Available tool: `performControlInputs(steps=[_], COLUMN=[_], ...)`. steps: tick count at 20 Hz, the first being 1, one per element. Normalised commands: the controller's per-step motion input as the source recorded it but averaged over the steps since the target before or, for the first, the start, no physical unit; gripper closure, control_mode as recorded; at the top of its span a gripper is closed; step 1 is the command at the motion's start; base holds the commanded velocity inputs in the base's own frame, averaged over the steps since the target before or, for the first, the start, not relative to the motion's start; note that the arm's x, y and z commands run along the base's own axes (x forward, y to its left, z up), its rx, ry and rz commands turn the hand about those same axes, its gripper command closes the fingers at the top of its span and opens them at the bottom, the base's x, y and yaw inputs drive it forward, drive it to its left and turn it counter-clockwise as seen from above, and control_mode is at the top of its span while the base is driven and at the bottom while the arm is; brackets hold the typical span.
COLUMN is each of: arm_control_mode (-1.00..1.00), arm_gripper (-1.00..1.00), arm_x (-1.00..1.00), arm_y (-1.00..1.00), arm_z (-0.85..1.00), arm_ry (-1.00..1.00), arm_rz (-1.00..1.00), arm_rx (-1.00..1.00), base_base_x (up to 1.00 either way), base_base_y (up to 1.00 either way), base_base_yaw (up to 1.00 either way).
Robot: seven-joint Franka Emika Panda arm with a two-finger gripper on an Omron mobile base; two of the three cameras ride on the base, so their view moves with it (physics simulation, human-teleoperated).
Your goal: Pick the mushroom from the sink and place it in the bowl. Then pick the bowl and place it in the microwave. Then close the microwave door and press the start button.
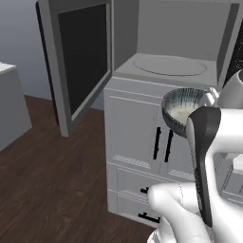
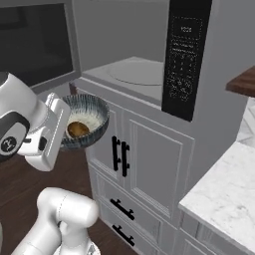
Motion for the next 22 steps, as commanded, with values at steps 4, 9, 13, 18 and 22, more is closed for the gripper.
performControlInputs(steps=[4,9,13,18,22], arm_control_mode=[1.0,1.0,1.0,1.0,1.0], arm_gripper=[1.0,1.0,1.0,1.0,1.0], arm_x=[0.0,0.0,0.0,0.0,0.0], arm_y=[0.0,0.0,0.0,0.0,0.0], arm_z=[0.0,0.0,0.0,0.0,0.0], arm_ry=[0.0,0.0,0.0,0.0,0.0], arm_rz=[0.0,0.0,0.0,0.0,0.0], arm_rx=[0.0,0.0,0.0,0.0,0.0], base_base_x=[0.48,0.09,0.1,0.22,0.4], base_base_y=[0.1,0.13,-0.01,-0.07,-0.19], base_base_yaw=[0.09,0.11,0.34,0.33,0.23])
